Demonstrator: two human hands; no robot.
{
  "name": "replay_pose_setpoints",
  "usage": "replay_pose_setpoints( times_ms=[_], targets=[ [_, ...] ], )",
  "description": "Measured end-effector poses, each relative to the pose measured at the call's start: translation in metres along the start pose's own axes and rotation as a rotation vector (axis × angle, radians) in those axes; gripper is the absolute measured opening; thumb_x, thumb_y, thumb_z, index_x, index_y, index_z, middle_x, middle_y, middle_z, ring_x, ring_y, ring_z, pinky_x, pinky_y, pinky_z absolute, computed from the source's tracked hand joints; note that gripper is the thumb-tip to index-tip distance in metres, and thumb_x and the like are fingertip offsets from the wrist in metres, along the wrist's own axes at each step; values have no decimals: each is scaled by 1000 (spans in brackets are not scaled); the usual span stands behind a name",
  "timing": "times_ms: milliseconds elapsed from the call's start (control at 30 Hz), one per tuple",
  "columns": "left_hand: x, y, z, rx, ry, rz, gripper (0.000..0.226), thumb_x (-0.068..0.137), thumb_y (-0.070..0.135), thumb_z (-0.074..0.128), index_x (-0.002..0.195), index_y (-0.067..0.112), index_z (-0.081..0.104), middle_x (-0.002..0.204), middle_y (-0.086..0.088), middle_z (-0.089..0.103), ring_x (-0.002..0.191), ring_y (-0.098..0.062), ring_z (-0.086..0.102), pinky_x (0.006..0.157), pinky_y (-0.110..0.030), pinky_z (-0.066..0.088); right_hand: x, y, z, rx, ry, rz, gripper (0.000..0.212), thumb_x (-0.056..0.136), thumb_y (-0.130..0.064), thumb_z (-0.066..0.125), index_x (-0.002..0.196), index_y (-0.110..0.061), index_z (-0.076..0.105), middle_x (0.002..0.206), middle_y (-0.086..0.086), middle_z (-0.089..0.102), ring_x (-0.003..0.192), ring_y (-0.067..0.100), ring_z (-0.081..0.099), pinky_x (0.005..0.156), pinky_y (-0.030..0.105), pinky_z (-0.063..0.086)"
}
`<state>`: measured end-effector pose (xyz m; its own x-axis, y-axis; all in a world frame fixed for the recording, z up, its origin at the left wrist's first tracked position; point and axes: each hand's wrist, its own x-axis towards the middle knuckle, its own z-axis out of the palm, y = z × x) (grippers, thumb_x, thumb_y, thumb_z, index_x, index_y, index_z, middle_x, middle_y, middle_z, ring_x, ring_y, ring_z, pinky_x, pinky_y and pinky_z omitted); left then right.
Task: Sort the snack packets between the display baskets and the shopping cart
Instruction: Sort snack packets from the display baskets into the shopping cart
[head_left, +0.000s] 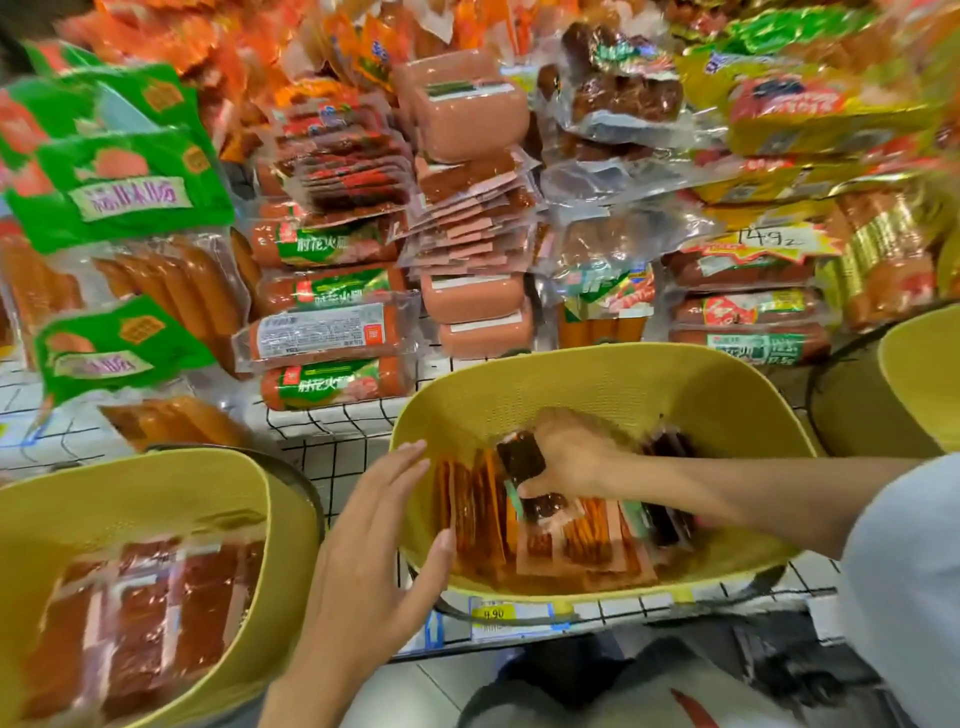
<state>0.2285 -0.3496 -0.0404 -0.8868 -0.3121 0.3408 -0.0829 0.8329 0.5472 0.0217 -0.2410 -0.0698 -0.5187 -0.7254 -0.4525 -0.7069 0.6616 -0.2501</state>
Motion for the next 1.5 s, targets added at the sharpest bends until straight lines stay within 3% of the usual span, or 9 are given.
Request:
replay_pose_setpoints(
  times_ms=[167, 367, 467, 567, 700, 867, 1067, 1333, 1500],
  targets=[
    [8, 7, -4, 11, 26, 5, 52, 93, 43, 44, 124, 3, 58, 130, -1, 55, 125, -9, 44, 107, -38, 34, -30, 10, -47, 740, -12, 6, 23, 84, -12, 69, 100, -2, 58, 110, 1, 67, 102, 16, 65, 92, 46, 52],
    [60, 53, -7, -494, -8, -286, 67, 80, 64, 54, 139, 37, 38, 132, 20, 54, 120, 7, 50, 95, -12, 42, -78, 11, -94, 1309, -147, -247, 12, 89, -11, 60, 86, -15, 71, 95, 7, 73, 89, 19, 70, 69, 25, 57],
    [86, 65, 0, -834, 2, -455, 52, 78, 32, 75, 123, 34, 49, 108, -1, 72, 91, -16, 72, 67, -36, 59, -78, 15, -97, 1169, 58, -251, 12, 91, -6, 59, 84, -8, 68, 81, 6, 73, 76, 17, 71, 64, 24, 57],
    [93, 66, 9, -949, 20, -596, 37, 81, 7, 69, 111, 25, 58, 95, -4, 75, 73, -19, 74, 47, -27, 55, -76, 46, -88, 445, 264, -231, 9, 89, -16, 63, 93, -9, 67, 83, 2, 70, 70, 8, 65, 67, 24, 53],
    [89, 62, 20, -1051, -39, -728, 27, 85, 1, 63, 108, 15, 59, 94, -7, 75, 75, -22, 74, 48, -30, 56, -66, 74, -53, -194, -214, -176, 57, 86, -37, 65, 135, -16, 46, 135, 4, 48, 123, 21, 46, 103, 37, 40],
    [87, 58, 24, -1021, -80, -769, 21, 87, 4, 62, 105, 16, 58, 90, -4, 75, 74, -16, 73, 50, -22, 55, -37, 77, -22, -519, -280, -155, 79, 79, -54, 65, 139, -9, 39, 142, 11, 36, 130, 31, 31, 107, 46, 29],
    [87, 51, 24, -1012, -58, -770, 20, 87, 8, 62, 104, 19, 59, 90, -2, 75, 75, -19, 73, 50, -27, 56, -34, 80, -22, -209, -7, -230, 26, 75, -35, 76, 79, -22, 53, 96, -6, 63, 101, 17, 57, 86, 34, 41],
    [84, 44, 26, -995, -42, -772, 23, 87, 9, 63, 110, 14, 59, 91, -6, 74, 75, -21, 73, 47, -29, 55, -37, 73, -27, 33, -94, -329, 17, 80, -21, 74, 94, -20, 63, 85, -18, 62, 86, -5, 47, 84, 27, 21],
    [84, 37, 26, -954, -9, -780, 29, 87, 10, 63, 115, 15, 56, 101, -12, 72, 85, -28, 72, 66, -48, 59, -38, 66, -44, 325, -12, -324, 9, 86, -22, 68, 79, -28, 70, 77, -21, 60, 82, -13, 48, 80, -1, 16]
  ],
)
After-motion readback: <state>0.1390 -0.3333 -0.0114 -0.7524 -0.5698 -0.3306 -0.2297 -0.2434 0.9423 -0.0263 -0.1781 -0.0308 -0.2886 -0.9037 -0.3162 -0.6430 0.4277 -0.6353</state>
